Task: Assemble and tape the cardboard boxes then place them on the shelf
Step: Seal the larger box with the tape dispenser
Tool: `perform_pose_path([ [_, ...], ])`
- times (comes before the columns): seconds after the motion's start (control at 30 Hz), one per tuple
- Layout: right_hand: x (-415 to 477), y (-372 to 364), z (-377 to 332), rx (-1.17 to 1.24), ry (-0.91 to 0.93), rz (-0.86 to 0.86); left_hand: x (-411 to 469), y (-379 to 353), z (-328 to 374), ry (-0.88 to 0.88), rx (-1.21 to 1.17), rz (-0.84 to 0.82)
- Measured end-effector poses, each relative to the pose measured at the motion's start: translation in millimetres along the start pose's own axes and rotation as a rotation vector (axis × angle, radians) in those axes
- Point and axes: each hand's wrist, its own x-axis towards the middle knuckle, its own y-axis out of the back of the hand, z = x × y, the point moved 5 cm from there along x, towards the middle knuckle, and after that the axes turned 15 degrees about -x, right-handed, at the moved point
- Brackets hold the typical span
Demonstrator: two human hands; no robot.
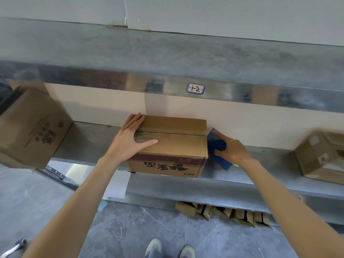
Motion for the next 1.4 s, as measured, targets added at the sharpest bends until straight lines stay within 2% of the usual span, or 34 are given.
perform_pose_path([
  [0.17, -5, -27, -4, 0.022, 0.02, 0.071, 2, 1, -1, 0.011, 0.017, 0.01],
  [0.4, -2, -50, -2, -0.091, -0.083, 0.103, 3, 5, -2, 0.014, 0.017, 0.007],
  [0.57, -4, -52, 0, 0.005, -0.1, 0.138, 4, 4, -2, 0.02, 0.016, -0.002],
  [0.73, -10, -44, -1, 0.147, -0.016, 0.133, 1, 4, -1, 0.009, -0.02, 0.017],
  [0.87, -18, -34, 6, 0.132, -0.068, 0.106, 2, 5, -3, -0.001, -0.071, 0.006],
  [0.93, -24, -22, 7, 0.075, -0.088, 0.153, 3, 6, -4, -0.019, -0.088, -0.002],
  [1.0, -30, -2, 0, 0.069, -0.079, 0.294, 3, 6, -5, -0.03, -0.089, -0.017],
  [1.1, -35, 26, -32, 0.251, -0.021, 0.473, 3, 7, -5, -0.055, -0.048, -0.011],
  [1.2, -34, 42, -81, 0.379, 0.128, 0.502, 4, 8, -4, -0.089, 0.026, 0.014],
  [1.3, -30, 40, -116, 0.367, 0.262, 0.415, 4, 5, -6, -0.082, -0.055, -0.021],
  [1.4, -23, 25, -125, 0.271, 0.301, 0.288, 2, 3, -11, -0.075, -0.162, -0.038],
])
